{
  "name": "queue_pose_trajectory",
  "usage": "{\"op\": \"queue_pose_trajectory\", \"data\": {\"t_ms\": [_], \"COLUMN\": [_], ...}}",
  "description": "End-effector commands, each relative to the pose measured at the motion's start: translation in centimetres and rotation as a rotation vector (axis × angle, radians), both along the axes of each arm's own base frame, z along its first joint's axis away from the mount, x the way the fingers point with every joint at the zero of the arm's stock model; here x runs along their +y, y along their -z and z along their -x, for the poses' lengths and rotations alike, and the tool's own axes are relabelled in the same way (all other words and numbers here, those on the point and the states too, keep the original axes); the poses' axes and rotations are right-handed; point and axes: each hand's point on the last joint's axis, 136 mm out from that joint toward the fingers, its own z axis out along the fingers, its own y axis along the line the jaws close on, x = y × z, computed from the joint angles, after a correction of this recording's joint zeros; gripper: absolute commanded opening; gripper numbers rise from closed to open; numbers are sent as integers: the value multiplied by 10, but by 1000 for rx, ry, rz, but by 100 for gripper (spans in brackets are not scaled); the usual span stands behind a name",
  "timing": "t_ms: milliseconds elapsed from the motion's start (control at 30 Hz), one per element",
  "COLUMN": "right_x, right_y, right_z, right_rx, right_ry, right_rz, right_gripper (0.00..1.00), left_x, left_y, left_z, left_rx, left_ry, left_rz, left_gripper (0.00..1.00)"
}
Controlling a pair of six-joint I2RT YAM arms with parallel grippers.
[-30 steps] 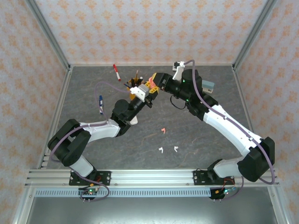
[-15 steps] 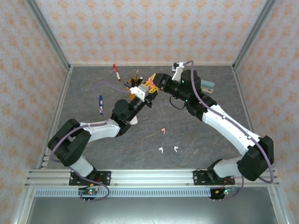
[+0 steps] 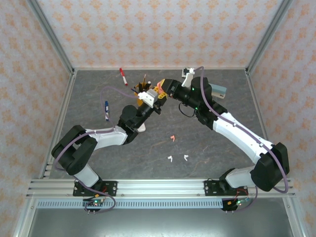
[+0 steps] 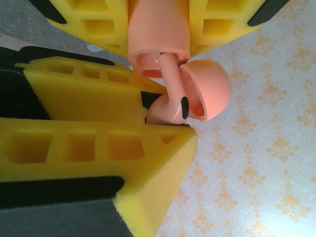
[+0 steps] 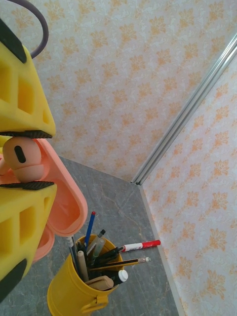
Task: Insert the wireless bluetooth earbuds into the charging case
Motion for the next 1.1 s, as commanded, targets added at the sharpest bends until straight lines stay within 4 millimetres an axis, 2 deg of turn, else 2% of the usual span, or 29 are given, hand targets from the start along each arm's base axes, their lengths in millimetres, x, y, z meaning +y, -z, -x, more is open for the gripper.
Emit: {"op": "queue_pose_trajectory", "data": {"t_ms": [0, 400, 700, 1067], "right_x": [6, 2, 5, 0], "right_y": [13, 20, 41, 51], "right_z": [14, 22, 15, 9], "right_rx": [47, 60, 103, 119], "right_ry": [-51, -53, -45, -3], "right_rz": [-2, 10, 56, 94], "right_gripper": [30, 29, 30, 38], "left_x": [-2, -4, -4, -3], "left_y": [-42, -40, -40, -41], "left_z": [8, 5, 7, 8], "left_rx": [-106, -101, -102, -96], "left_ry": [11, 10, 13, 20], "left_rz": [72, 72, 70, 82], "left_gripper": [0, 0, 0, 0]}}
